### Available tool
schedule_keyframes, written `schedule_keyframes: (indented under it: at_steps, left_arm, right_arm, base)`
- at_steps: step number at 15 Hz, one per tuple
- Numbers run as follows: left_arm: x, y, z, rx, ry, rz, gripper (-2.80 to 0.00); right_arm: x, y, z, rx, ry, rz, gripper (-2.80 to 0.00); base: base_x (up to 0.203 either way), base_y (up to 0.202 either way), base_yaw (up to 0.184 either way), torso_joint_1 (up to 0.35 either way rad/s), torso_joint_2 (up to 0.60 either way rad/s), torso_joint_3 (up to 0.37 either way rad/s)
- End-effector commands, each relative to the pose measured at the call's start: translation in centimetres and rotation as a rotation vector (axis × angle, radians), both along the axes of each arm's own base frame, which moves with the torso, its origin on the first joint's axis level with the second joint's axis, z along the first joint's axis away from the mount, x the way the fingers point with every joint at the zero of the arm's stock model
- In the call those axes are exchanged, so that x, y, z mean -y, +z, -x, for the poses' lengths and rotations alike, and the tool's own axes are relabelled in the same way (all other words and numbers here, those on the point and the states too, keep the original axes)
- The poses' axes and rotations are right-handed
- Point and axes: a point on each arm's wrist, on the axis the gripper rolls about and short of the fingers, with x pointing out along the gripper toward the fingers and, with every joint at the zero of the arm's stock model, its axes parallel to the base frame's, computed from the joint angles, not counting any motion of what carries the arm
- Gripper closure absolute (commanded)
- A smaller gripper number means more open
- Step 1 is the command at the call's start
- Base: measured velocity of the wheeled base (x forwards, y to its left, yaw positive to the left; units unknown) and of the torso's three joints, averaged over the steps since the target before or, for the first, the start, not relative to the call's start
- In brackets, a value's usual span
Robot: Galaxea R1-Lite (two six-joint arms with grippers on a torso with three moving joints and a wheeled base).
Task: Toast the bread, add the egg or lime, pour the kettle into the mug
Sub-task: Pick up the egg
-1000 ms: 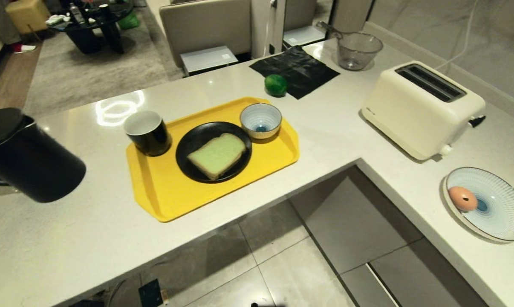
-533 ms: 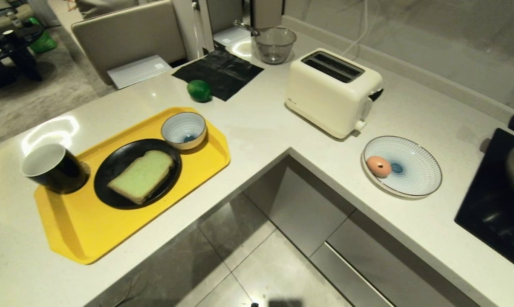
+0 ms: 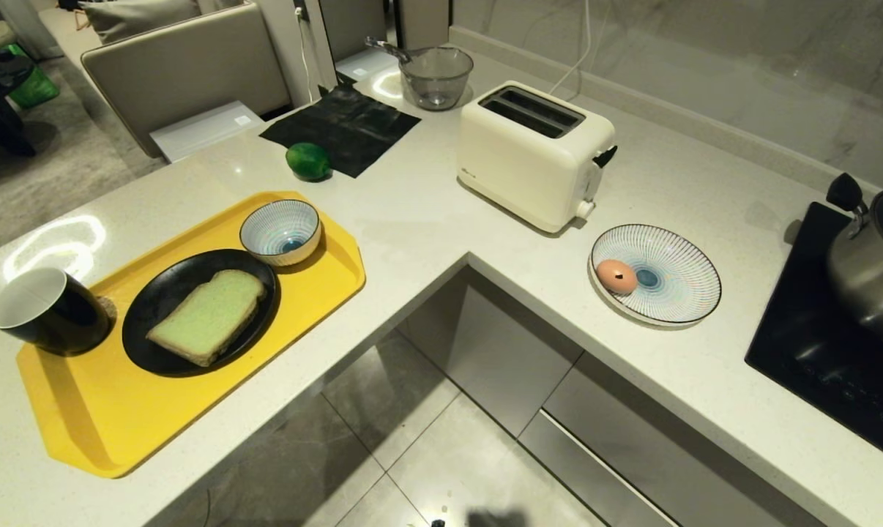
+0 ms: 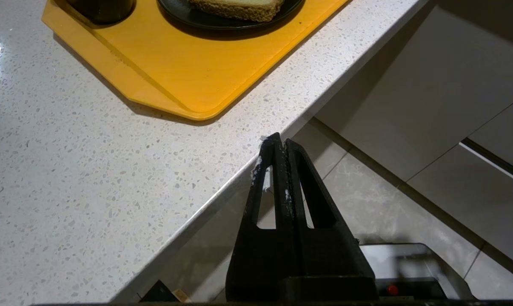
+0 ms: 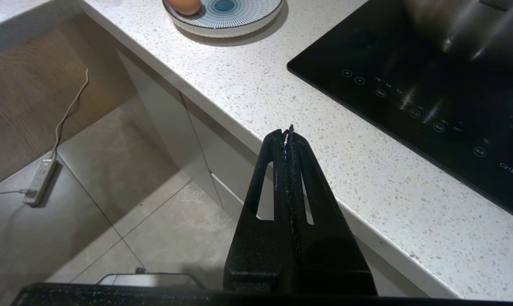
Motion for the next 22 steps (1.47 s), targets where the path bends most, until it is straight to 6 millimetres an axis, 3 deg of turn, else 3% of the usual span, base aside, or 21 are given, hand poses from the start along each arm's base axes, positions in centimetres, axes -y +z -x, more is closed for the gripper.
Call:
schedule_keyframes:
  at_steps: [1,22]
  left_arm:
    - [0.0,0.0,0.01,0.001,0.001,0.0,0.0]
    - [0.0,0.01,0.01,0.002,0.001,0.0,0.0]
  right_arm:
    - [0.0,-0.71,-0.22,-0.027,0.0,-0.002,0.0]
    - [0.0,-0.71,-0.22,-0.027,0.0,-0.002,0.0]
  base:
    - [0.0,0.0,0.0,0.0,0.0,0.0]
    - [0.0,0.0,0.0,0.0,0.0,0.0]
